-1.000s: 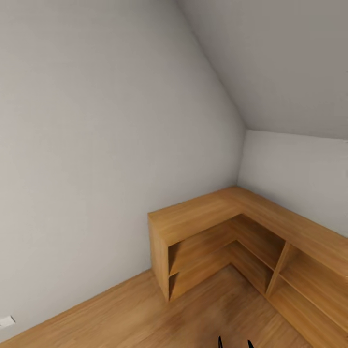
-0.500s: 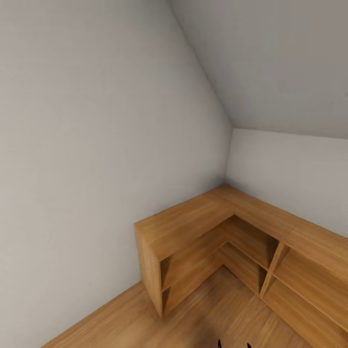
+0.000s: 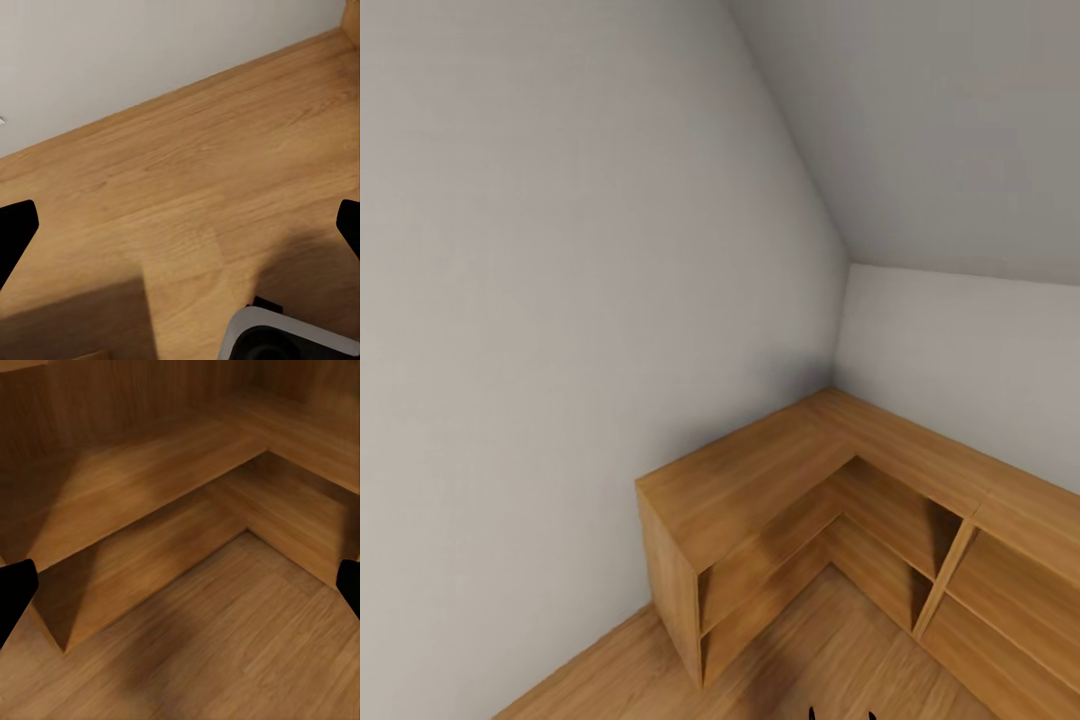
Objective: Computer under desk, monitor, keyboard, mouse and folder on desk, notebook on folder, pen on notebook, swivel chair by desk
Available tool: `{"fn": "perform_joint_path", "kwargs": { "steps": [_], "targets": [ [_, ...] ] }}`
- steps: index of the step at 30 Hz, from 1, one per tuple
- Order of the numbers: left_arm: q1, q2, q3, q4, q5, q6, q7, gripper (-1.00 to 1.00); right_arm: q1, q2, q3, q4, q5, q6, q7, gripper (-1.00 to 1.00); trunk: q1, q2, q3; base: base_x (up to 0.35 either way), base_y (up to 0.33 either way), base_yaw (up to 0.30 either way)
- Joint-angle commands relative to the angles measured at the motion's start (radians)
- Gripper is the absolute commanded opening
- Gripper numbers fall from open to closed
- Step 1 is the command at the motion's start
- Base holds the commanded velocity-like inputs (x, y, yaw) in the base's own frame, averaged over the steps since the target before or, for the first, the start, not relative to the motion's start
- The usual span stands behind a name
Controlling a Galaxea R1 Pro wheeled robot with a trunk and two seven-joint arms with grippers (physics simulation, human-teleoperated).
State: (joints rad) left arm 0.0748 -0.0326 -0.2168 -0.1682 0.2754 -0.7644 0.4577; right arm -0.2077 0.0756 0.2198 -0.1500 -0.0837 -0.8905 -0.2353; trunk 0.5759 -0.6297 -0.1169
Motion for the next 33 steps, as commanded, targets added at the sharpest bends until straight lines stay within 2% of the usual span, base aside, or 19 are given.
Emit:
{"fn": "perform_joint_path", "kwargs": {
  "steps": [1,9,33],
  "targets": [
    [0.0,0.0,-0.009,-0.002,0.007,-0.001,0.006,1.0,-0.001,0.0,0.009,0.001,-0.009,-0.004,-0.003,1.0,0.001,-0.001,-0.002,0.094,0.016,-0.011],
    [0.0,0.0,-0.009,-0.002,0.007,-0.001,0.006,1.0,-0.001,0.0,0.01,-0.001,-0.008,-0.004,-0.003,1.0,0.001,-0.001,-0.009,0.039,0.007,-0.096],
    [0.0,0.0,-0.009,-0.002,0.007,-0.001,0.006,1.0,-0.001,0.0,0.01,-0.002,-0.007,0.001,-0.001,1.0,0.001,-0.001,-0.04,0.002,0.0,-0.171]
  ]
}}
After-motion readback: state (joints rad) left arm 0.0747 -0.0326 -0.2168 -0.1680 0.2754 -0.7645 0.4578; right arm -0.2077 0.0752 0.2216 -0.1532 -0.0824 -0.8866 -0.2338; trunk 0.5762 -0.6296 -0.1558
